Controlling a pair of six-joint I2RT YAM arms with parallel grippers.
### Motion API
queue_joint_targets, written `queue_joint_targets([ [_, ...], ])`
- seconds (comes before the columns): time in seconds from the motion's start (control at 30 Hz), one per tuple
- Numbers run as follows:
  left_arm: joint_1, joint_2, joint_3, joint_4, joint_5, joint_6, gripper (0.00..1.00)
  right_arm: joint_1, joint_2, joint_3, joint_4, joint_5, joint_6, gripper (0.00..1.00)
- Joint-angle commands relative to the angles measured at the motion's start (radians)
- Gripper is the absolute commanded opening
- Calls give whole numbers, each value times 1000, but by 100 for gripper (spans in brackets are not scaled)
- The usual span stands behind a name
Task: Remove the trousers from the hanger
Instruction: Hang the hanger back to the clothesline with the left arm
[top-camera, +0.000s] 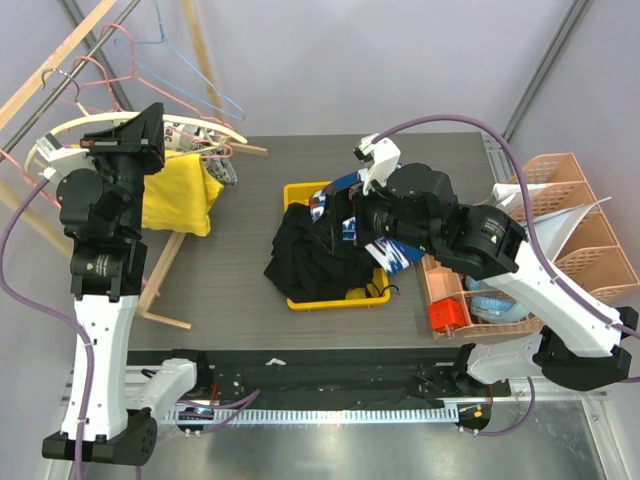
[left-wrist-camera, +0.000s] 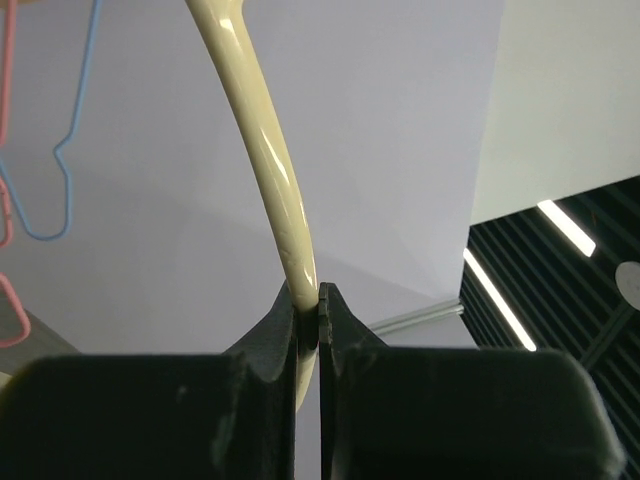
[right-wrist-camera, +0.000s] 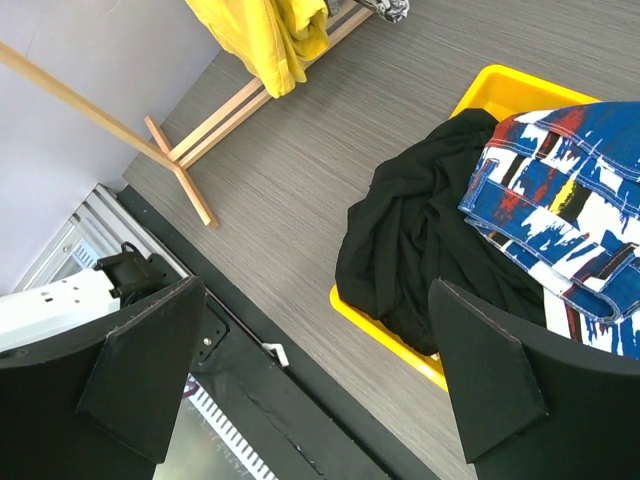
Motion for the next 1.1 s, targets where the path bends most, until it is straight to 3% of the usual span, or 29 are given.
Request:
queue_joint_targets([
  [0.0, 8, -8, 57, -107, -90, 65, 0, -3, -38, 16, 22, 7, -7, 100],
  [0.4, 6, -32, 70, -209, -225, 147, 0, -11, 5, 38, 20, -6, -38, 100],
  [0.87, 6, -66, 98, -404, -380, 12, 0, -22, 30, 58, 20, -26, -45, 100],
  [1.07, 8, -85, 96, -453, -382, -13, 0, -23, 33, 55, 23, -36, -44, 100],
])
